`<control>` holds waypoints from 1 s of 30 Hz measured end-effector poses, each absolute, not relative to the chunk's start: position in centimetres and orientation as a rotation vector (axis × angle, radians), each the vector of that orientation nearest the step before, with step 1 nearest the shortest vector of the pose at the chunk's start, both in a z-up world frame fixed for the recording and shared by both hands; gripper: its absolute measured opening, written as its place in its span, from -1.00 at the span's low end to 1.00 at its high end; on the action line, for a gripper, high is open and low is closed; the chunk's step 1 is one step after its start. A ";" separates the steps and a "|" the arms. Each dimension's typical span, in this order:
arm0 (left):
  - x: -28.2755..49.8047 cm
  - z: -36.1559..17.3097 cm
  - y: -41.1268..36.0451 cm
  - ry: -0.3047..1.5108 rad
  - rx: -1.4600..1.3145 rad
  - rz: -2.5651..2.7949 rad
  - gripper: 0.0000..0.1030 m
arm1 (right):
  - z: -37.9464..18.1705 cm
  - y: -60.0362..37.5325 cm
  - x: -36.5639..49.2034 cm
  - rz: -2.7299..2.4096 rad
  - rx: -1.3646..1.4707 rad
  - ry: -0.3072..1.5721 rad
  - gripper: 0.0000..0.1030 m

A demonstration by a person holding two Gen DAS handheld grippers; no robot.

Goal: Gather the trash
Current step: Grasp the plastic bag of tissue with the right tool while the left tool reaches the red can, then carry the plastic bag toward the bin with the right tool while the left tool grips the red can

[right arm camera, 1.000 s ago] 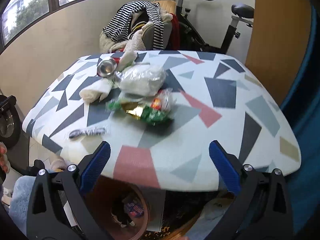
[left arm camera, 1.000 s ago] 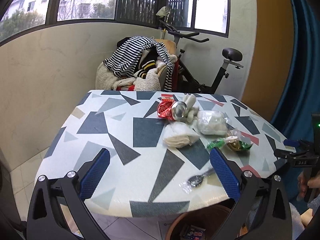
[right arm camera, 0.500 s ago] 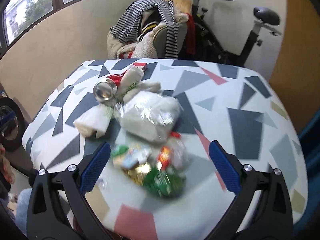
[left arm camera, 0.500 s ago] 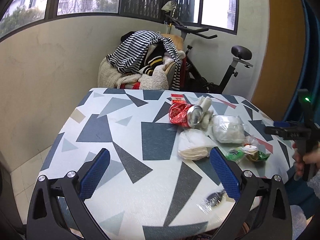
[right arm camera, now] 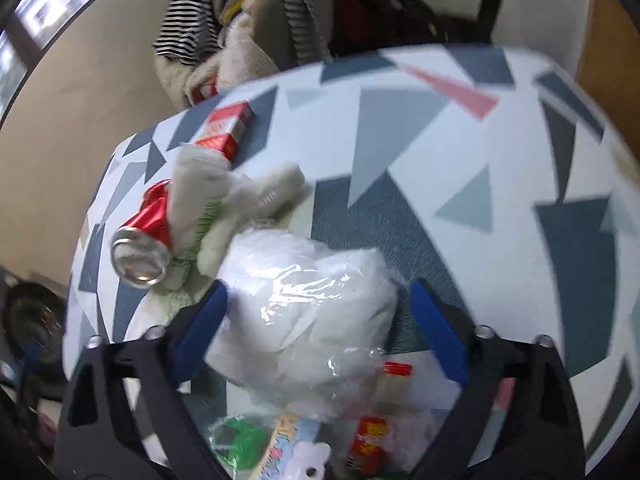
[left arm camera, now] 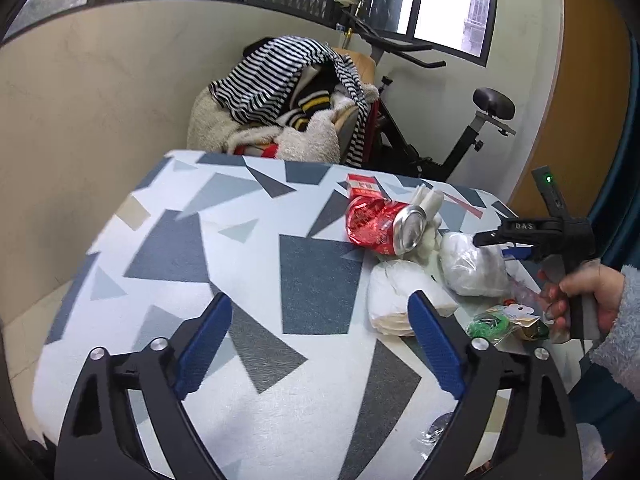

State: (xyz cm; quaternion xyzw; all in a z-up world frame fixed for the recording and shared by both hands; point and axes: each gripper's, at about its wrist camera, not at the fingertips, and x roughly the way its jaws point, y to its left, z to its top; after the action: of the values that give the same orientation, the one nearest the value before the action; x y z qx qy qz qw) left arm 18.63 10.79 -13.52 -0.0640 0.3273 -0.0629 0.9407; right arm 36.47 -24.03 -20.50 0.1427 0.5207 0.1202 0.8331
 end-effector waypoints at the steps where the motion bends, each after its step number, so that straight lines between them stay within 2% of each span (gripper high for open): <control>1: 18.9 -13.7 10.7 0.674 -0.143 -0.137 0.62 | -20.9 -24.3 36.8 0.264 0.345 1.115 0.72; 5: 19.7 -14.3 10.3 0.695 -0.184 -0.165 0.49 | -21.8 -24.6 37.1 0.292 0.394 1.152 0.66; 7: 20.0 -14.5 10.1 0.705 -0.198 -0.179 0.45 | -21.5 -24.9 36.9 0.325 0.399 1.145 0.44; 9: 20.3 -14.6 9.7 0.715 -0.202 -0.190 0.39 | -21.0 -25.1 36.6 0.349 0.376 1.118 0.12; 11: 20.5 -14.7 9.4 0.724 -0.203 -0.200 0.34 | -19.4 -25.2 35.3 0.383 0.346 1.041 0.04; 16: 21.6 -14.8 8.1 0.737 -0.196 -0.226 0.31 | -15.8 -25.5 32.2 0.383 0.225 0.867 0.01; 19: 23.7 -14.6 6.4 0.737 -0.126 -0.245 0.11 | -14.8 -26.8 31.0 0.330 0.219 0.827 0.01; 22: 27.0 -14.8 4.9 0.751 -0.106 -0.303 0.03 | -14.5 -27.9 30.3 0.284 0.201 0.811 0.01; 30: 33.5 -15.2 1.7 0.761 -0.014 -0.411 0.03 | -14.1 -32.4 27.6 0.216 0.212 0.773 0.01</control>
State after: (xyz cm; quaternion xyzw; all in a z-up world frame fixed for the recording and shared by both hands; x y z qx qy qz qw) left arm 33.53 1.67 -15.20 -0.0067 0.3690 -0.1992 0.9078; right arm 27.57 -32.35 -14.10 0.1032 0.3755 0.1048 0.9151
